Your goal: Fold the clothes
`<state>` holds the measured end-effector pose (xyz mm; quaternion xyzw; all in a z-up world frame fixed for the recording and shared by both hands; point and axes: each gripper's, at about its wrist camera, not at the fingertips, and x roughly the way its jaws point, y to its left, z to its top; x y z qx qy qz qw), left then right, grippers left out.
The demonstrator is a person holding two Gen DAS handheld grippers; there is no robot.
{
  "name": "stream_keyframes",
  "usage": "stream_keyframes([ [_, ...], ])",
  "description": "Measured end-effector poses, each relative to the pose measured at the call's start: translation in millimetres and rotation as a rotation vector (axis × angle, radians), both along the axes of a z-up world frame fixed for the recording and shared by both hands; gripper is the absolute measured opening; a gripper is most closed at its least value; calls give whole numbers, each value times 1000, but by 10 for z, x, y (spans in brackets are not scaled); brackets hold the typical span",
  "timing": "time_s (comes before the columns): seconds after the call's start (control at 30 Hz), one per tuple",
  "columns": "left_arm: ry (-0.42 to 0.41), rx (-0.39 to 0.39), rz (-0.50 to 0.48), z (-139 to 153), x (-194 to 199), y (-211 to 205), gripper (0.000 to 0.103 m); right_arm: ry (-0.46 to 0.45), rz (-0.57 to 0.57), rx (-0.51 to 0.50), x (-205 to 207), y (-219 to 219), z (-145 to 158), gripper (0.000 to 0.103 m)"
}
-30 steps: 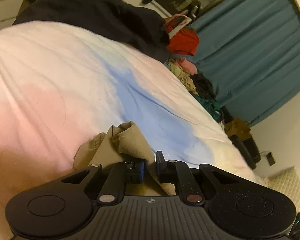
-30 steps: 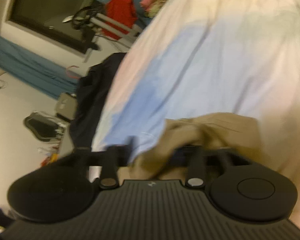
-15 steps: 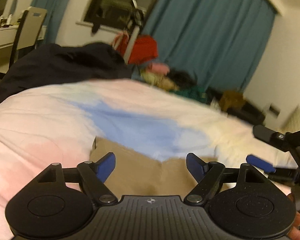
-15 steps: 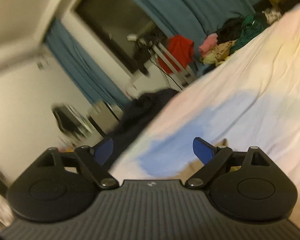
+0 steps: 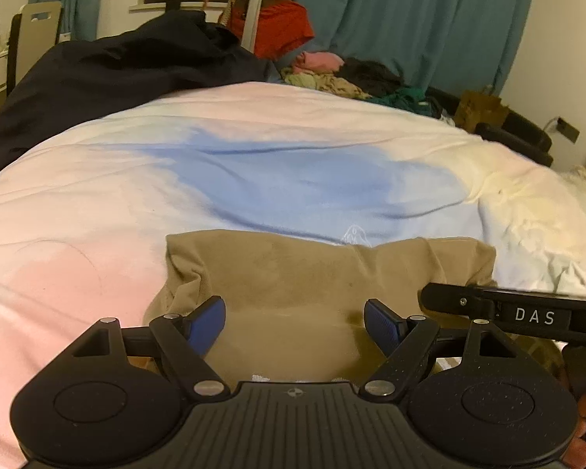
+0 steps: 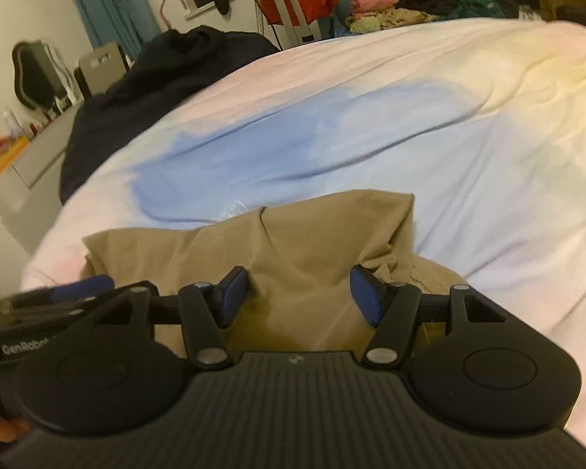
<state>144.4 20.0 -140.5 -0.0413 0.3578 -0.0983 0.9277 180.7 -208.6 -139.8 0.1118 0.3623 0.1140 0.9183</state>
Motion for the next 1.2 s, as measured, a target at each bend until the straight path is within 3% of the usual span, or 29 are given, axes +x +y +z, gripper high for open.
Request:
stream_keyframes([
  [0.2,-33,30,-7,62,-112,-40,79,-7,-6,-3,-22,11,16,62],
  [0.37,-87,1,5,276,-359,-21,78,-80,0,13,-339,-15,276,62],
  [0.5,-121,28,-2,408,-710,-74,78,-154,6,9,-750,-77,573,63],
  [0.7,-119,43,13,408,-1073,-155,78,-95,8,-27,-1099,-102,604,63],
  [0.97,-35,140,-1,196,-1062,-278,80,47,-11,-96,-957,-94,211,62],
  [1.2,-3,113,30,236,-1129,-209,80,69,-12,-90,-935,-94,129,62],
])
